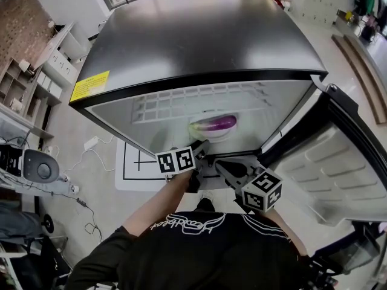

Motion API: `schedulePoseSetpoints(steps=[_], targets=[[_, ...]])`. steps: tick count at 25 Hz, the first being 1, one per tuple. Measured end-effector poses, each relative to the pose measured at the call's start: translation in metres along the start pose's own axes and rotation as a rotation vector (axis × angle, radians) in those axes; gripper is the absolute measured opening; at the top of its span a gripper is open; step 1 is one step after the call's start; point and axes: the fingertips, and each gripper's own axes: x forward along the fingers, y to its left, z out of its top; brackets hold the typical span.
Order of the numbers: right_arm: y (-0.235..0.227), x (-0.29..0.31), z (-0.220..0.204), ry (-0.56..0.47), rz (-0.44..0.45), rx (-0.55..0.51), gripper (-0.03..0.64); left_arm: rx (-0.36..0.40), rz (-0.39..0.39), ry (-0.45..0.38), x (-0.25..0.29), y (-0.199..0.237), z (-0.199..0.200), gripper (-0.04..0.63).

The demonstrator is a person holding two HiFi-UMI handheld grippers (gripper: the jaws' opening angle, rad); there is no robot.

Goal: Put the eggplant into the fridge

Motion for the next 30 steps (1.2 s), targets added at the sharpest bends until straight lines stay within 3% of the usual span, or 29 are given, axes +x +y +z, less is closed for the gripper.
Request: schedulePoseSetpoints(steps=[5,8,16,20,22,30], targets=[[0.005,-0.007,-0.006,0.002,0.008,-0.004,0.008,0.265,0.057,0.075,-0.004,-0.003,-0.014,0.135],[0.008,-0.010,-0.009,0.003,0.013,-0.008,0.008,0.361,0.073,0.086,-0.009,-0.006,-0.017,0.135],[0.018,-0.022,-0.013,0.013,0.022,-0.024,0.008,0.389,0.035,0.082,-0.028,-0.021,-0.030,0.133],[0.026,-0.027,-0.021,0.011,0.026,-0.045,0.008,0.374,-0.041,0.034,-0.046,-0.034,-0.040,0.126],[0.031,-0.033,-0.023,0.008,0.029,-0.055,0.008,0.375,-0.069,-0.004,-0.059,-0.045,-0.041,0.018],[0.052,-0.064,-0.025,0.016,0.044,-0.172,0.008,0.449,-0.237,-0.109,-0.115,-0.120,-0.062,0.009]])
